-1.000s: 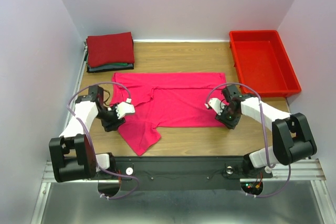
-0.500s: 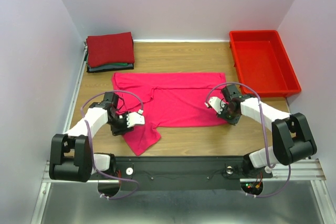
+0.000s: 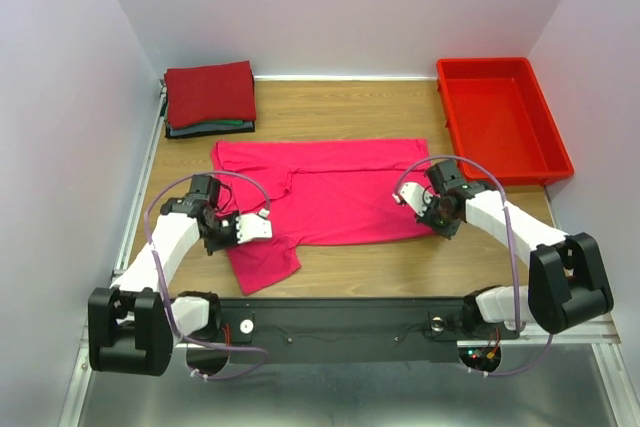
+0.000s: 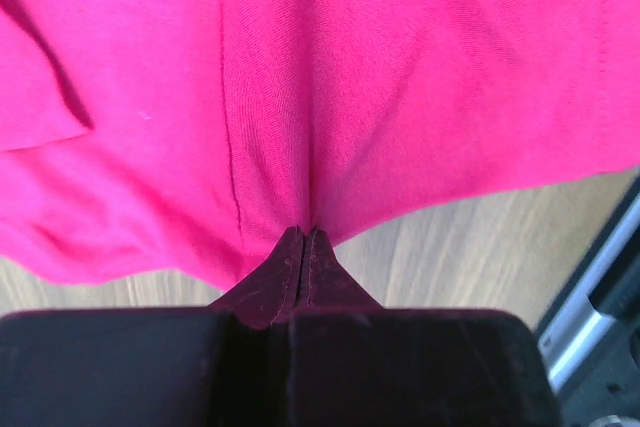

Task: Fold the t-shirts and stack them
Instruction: Fold the tshirt

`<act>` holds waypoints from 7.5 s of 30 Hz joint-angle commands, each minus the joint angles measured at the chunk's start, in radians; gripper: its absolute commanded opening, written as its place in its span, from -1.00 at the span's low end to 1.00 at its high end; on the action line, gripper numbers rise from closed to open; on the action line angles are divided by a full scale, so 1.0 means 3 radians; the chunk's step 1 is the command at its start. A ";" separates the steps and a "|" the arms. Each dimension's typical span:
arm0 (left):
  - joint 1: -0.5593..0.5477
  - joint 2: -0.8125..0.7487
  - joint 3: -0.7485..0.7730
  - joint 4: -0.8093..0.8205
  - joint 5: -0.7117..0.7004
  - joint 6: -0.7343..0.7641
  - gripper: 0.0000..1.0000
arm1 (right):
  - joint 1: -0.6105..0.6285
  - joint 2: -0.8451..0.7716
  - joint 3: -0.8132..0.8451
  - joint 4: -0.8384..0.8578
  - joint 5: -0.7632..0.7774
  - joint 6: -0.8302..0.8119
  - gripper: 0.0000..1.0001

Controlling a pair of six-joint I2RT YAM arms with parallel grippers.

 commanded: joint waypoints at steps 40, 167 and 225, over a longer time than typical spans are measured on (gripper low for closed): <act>0.0458 0.2608 0.2956 -0.0412 0.0477 -0.0512 -0.66 | -0.0372 0.2084 0.2530 -0.0412 0.0055 -0.0440 -0.45; 0.0048 0.2854 0.3457 0.0284 0.0145 -0.1356 -0.25 | -0.0300 0.1839 0.2633 -0.1016 -0.0758 0.0936 -0.05; -0.0928 0.2900 0.2649 0.1066 0.0840 -0.2962 -0.47 | -0.0618 0.2243 0.2536 -0.0335 -0.0549 0.1560 -0.36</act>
